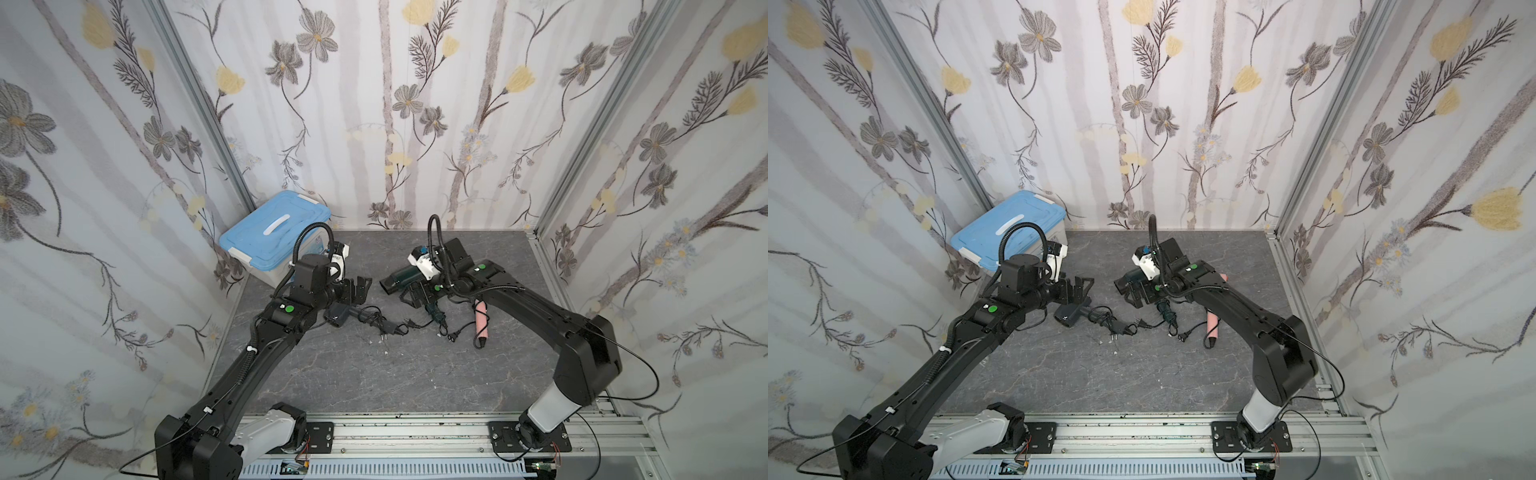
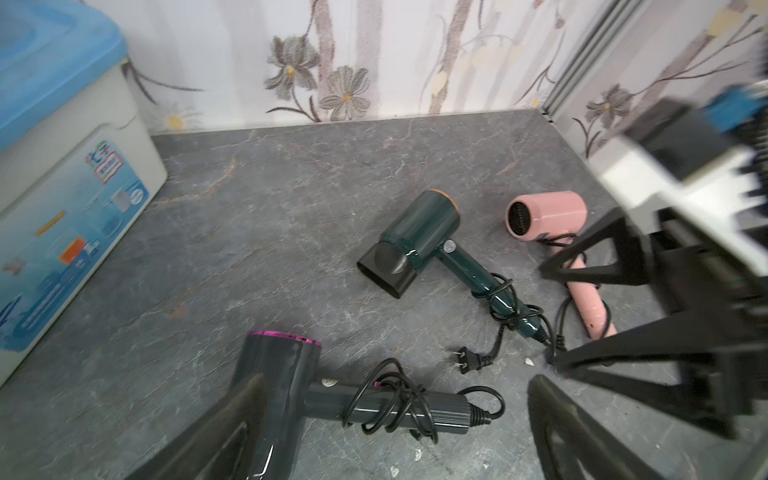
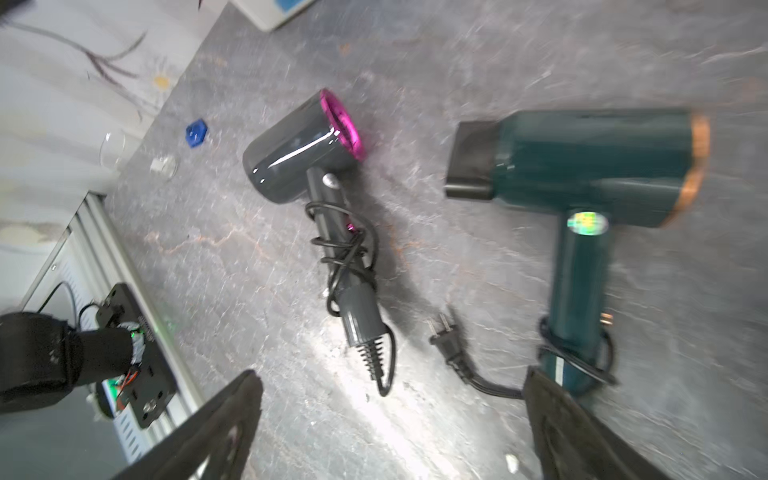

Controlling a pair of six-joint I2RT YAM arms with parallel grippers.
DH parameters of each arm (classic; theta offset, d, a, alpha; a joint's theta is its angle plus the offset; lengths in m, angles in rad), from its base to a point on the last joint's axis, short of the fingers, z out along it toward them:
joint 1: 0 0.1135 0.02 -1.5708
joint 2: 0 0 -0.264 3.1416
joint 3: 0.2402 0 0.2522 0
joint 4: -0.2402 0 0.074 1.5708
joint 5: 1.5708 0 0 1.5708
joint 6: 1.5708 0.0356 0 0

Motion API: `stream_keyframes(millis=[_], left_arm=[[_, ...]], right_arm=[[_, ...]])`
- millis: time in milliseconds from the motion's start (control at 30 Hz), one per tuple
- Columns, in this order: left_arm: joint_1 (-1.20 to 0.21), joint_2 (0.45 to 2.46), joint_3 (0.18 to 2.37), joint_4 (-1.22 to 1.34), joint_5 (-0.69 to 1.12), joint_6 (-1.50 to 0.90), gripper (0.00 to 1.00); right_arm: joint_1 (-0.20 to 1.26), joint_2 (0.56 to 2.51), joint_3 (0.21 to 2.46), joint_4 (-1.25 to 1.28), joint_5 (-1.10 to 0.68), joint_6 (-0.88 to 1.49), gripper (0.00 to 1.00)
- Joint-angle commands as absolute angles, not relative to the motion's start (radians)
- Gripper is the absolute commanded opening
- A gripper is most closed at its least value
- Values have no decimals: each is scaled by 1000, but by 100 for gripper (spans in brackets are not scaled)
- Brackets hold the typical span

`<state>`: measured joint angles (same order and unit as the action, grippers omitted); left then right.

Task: Wrap the cord around the hair dryer
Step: Place the hair dryer at the center of the board, then reset both arms

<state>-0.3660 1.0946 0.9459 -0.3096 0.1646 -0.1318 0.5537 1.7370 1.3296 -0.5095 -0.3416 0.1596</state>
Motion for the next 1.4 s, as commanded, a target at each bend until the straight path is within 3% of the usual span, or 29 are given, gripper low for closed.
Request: stream_keyframes(millis=[0,267,533,700,1100,1367], left_arm=[[-340,1055,872,-223,47,-156,100],[-263,930,683,-129,-181,-165,100],[-233,832,466,100,-325,-80,100],[-195,890,425,192,-300,-56,100],[7,1018,349,434,-132,-95,100],[14,1215,342,631,-102,-63,100]], right_arm=[[490,1619,1241,-373,-246,137,100],[279,1313,992,-175,-103,79,100],[97,1223,748,97,-33,59,100],[43,1184,553,357,-20,48,100],[-57,1257,383,630,-52,43,100],[-78,1303,304,819,-67,24,100]])
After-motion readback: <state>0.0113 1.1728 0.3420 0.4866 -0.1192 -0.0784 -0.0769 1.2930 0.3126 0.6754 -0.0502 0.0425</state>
